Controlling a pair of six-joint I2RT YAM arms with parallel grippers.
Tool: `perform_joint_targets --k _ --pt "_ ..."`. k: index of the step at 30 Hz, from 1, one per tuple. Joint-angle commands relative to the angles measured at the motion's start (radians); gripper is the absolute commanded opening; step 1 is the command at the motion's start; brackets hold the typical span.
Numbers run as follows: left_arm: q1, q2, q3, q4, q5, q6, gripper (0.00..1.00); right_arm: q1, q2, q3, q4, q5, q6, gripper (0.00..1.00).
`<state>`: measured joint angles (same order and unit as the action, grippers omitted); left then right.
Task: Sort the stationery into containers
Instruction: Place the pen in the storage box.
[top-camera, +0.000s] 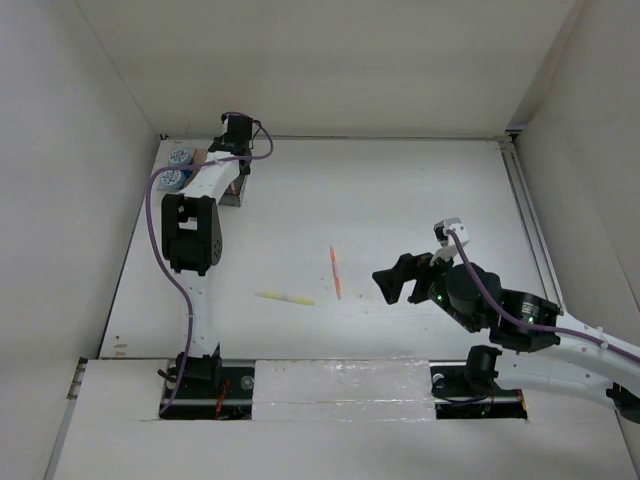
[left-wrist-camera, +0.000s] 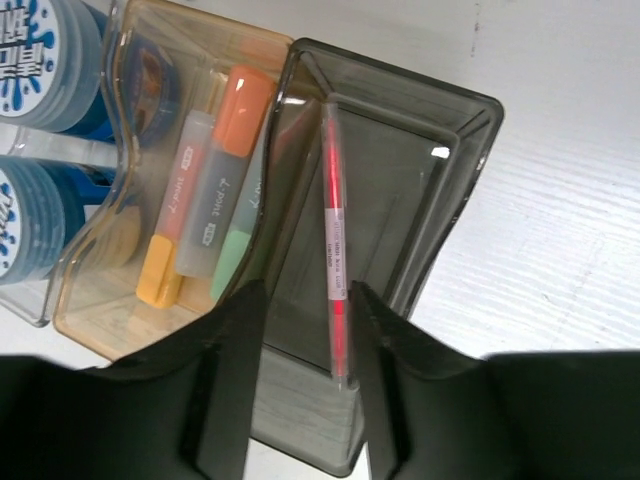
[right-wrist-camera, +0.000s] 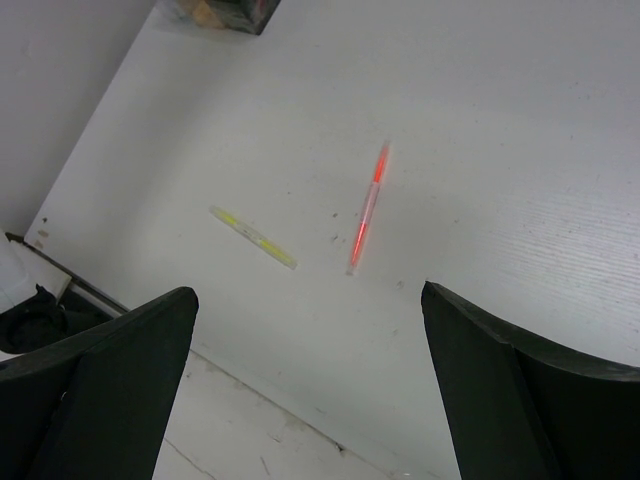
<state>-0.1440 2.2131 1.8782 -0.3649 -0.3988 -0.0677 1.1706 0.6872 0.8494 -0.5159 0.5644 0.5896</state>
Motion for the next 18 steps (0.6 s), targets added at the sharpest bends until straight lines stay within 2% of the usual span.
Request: perform_joint_targets --k 1,5,7,8,9,15,17,18 --pt "-0.006 -0.020 0.024 -0.009 -0.049 -0.033 0.37 -0.006 -0.009 -0.001 0.024 -0.009 -0.007 1.00" --pt "-0.016 -0.053 0.033 -0.009 -0.049 -0.046 0.42 -0.006 -0.009 -0.001 0.024 -0.018 -0.007 1.00" --pt "-0.016 -0.096 0.053 -0.020 -0.025 -0.055 0.50 -0.006 -0.009 -0.001 0.024 -0.018 -0.007 1.00" --pt "-0.016 -0.117 0.053 -0.020 0.001 -0.072 0.66 -0.006 -0.009 -0.001 0.024 -0.018 -0.007 1.00" --pt "-0.016 -0.144 0.053 -0.020 0.017 -0.072 0.99 -0.006 -0.009 -0.001 0.024 -0.018 -0.007 1.00" --pt "-0.016 -0.341 0.033 -0.006 0.060 -0.174 1.00 -0.006 -0.009 -0.001 0.024 -0.018 -0.007 1.00" --pt "-0.016 -0.372 0.056 -0.051 0.075 -0.300 1.00 -0.006 -0.009 0.008 0.024 -0.018 -0.007 1.00" --pt "-0.005 -0.401 0.056 -0.080 0.137 -0.332 1.00 -0.006 -0.009 0.008 0.024 -0.018 -0.007 1.00"
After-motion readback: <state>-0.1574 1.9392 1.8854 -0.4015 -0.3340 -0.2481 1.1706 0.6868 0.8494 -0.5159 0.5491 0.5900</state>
